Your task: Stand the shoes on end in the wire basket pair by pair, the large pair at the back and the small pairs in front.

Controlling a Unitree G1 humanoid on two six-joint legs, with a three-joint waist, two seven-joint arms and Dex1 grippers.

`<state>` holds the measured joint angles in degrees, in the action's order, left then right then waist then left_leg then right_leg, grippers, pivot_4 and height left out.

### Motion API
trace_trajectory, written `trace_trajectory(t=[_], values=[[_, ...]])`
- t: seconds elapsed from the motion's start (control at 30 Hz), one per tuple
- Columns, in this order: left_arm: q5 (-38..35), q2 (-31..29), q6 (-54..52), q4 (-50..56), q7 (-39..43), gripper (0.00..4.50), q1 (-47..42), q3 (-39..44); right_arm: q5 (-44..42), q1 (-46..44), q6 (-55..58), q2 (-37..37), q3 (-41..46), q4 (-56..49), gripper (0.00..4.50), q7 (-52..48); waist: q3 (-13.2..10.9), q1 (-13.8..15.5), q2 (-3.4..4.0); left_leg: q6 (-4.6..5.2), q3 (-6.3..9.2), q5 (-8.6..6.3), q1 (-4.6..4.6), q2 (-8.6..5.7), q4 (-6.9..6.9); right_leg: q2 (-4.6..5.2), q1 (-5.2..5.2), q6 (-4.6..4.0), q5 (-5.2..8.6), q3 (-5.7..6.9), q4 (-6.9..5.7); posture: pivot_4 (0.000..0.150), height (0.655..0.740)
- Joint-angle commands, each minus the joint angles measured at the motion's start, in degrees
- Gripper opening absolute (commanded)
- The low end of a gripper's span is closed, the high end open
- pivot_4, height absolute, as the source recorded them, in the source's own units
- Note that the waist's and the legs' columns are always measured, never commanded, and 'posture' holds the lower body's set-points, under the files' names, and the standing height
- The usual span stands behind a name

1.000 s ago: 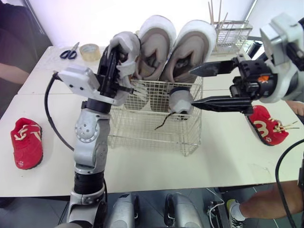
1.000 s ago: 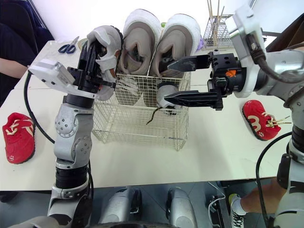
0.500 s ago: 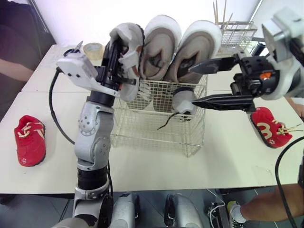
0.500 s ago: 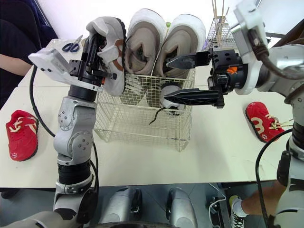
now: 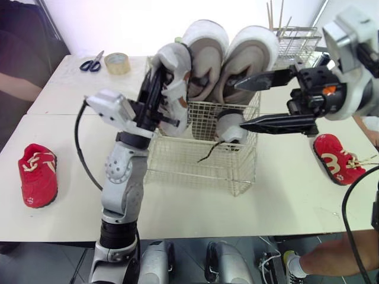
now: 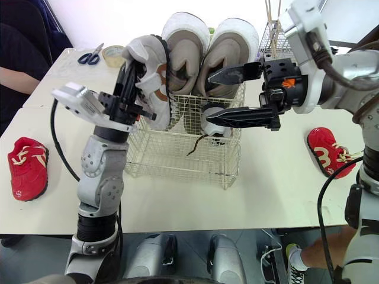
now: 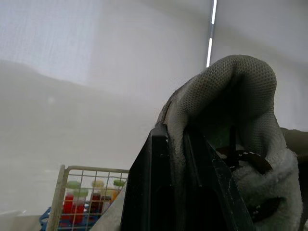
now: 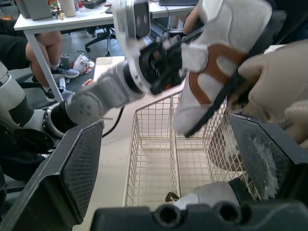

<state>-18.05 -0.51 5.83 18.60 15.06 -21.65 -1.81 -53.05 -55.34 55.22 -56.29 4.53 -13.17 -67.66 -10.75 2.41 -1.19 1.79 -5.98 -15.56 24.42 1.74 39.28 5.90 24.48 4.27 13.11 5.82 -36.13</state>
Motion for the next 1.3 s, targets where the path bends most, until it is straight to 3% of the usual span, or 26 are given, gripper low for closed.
trace_trajectory(t=[0.03, 0.17, 0.37, 0.57, 0.8, 0.9, 1.1, 1.3], values=[[4.9, 1.4, 7.2, -7.5, 2.9, 0.04, 2.1, -5.2, 0.9, -2.2, -0.3, -0.9, 0.0, 0.9, 4.50, -1.3, 0.0, 0.0, 0.01, 0.01, 0.00, -0.01, -0.01, 0.00, 0.00, 0.01, -0.01, -0.02, -0.01, 0.00, 0.02, 0.150, 0.7400], [10.8, 2.4, 18.2, -16.3, 2.6, 0.04, 2.2, -6.0, 0.4, -2.6, 1.2, -1.1, -0.1, 0.7, 4.50, -1.6, 0.0, 0.3, 0.04, 0.04, 0.01, -0.02, -0.01, -0.02, 0.04, 0.07, -0.05, -0.07, -0.04, 0.05, 0.06, 0.150, 0.7400], [18.9, 1.6, 30.5, -26.3, -0.4, 0.04, 2.2, -5.6, 0.0, -2.1, 1.9, -0.9, 0.5, 0.0, 4.50, -1.5, 0.5, 1.5, 0.84, 0.14, 0.01, 0.02, -0.04, -0.05, 0.11, 0.27, -0.14, -0.23, -0.10, 0.27, 0.07, 0.150, 0.7400], [20.3, -0.8, 33.2, -29.0, -2.1, 0.04, 5.1, -3.7, 1.3, -1.4, -1.0, 1.1, 0.5, 0.1, 4.50, -0.5, 0.9, 1.1, 1.48, 0.25, -0.06, 0.09, -0.03, -0.04, 0.11, 0.59, -0.18, -0.31, -0.08, 0.45, 0.06, 0.150, 0.7400], [16.3, -2.3, 29.9, -30.3, -1.6, 0.04, 5.8, -2.1, 1.9, -0.6, -2.2, 1.3, 0.6, -0.4, 4.50, -0.2, 1.2, 1.1, 1.88, 0.26, -0.05, 0.10, -0.04, 0.00, 0.09, 0.52, -0.16, -0.17, -0.16, 0.49, 0.02, 0.150, 0.7400], [14.9, -3.1, 28.4, -29.8, -1.8, 1.04, 6.1, -1.3, 2.2, -0.5, -2.4, 1.4, 0.7, -0.5, 4.50, -0.1, 1.3, 1.1, 2.08, 0.26, -0.04, 0.10, -0.04, 0.00, 0.09, 0.52, -0.16, -0.30, -0.08, 0.50, 0.02, 0.150, 0.7400], [13.1, -6.4, 26.2, -26.0, -0.4, 4.12, 7.7, -0.2, 3.0, 0.2, -3.7, 1.7, 0.4, -0.3, 4.50, -0.1, 1.5, 0.9, 2.29, 0.26, -0.02, 0.10, -0.05, 0.01, 0.09, 0.47, -0.16, -0.31, -0.08, 0.52, 0.01, 0.150, 0.7400], [10.7, -10.1, 22.2, -19.0, 1.8, 4.12, 10.9, 0.6, 3.3, 0.1, -4.5, 2.3, 0.2, 0.3, 4.50, -0.2, 1.5, -0.9, 2.27, 0.26, -0.05, 0.10, -0.03, 0.05, -0.04, 0.42, -0.09, -0.27, -0.08, 0.48, 0.05, 0.150, 0.7400]])
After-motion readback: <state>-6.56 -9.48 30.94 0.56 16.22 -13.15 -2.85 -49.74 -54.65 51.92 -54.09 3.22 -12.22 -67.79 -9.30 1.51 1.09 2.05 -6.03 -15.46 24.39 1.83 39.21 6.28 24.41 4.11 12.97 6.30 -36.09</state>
